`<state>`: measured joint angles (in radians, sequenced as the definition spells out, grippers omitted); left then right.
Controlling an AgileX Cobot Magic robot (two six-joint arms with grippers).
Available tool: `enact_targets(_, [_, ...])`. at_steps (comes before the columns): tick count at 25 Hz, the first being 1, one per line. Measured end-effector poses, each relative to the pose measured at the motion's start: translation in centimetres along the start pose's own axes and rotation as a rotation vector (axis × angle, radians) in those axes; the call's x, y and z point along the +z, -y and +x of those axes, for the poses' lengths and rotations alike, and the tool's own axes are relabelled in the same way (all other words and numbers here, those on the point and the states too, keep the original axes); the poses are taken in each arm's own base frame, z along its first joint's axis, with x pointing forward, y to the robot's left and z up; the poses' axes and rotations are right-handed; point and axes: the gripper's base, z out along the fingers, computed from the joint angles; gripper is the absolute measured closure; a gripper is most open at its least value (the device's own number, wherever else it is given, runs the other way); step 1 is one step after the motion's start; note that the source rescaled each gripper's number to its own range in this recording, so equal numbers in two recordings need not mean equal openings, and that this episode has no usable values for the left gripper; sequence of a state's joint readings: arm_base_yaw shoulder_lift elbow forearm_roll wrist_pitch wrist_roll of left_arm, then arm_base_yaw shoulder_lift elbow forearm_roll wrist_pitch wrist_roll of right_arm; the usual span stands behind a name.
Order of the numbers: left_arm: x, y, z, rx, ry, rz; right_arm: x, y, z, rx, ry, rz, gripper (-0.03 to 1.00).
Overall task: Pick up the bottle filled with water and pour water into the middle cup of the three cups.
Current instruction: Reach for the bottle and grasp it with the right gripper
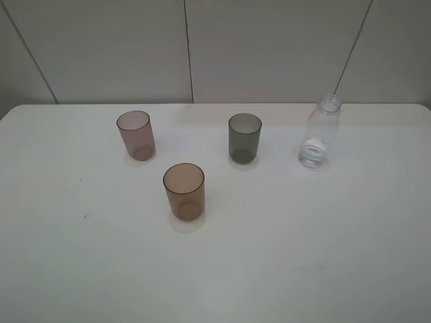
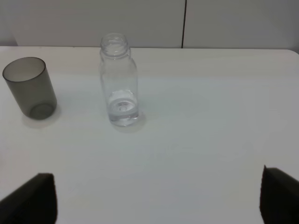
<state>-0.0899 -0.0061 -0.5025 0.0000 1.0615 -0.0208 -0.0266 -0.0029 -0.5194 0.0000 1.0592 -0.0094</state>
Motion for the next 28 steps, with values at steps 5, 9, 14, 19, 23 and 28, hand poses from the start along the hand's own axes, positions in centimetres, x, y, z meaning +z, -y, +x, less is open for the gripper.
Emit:
enact_targets(5, [0.0,0.0,0.0,0.0,0.0,0.0,0.0,0.0,0.0,-0.001,0.0,-0.003,0.15])
enact_targets(9, [0.0,0.0,0.0,0.0,0.0,0.0,0.0,0.0,0.0,-0.001,0.0,-0.003,0.15])
enact_targets(14, [0.0,0.0,0.0,0.0,0.0,0.0,0.0,0.0,0.0,-0.001,0.0,-0.003,0.15])
enact_targets(19, [0.0,0.0,0.0,0.0,0.0,0.0,0.0,0.0,0.0,-0.001,0.0,-0.003,0.15])
enact_targets(23, [0.0,0.0,0.0,0.0,0.0,0.0,0.0,0.0,0.0,-0.001,0.0,-0.003,0.15])
enact_targets(28, [0.0,0.0,0.0,0.0,0.0,0.0,0.0,0.0,0.0,-0.001,0.0,-0.003,0.15])
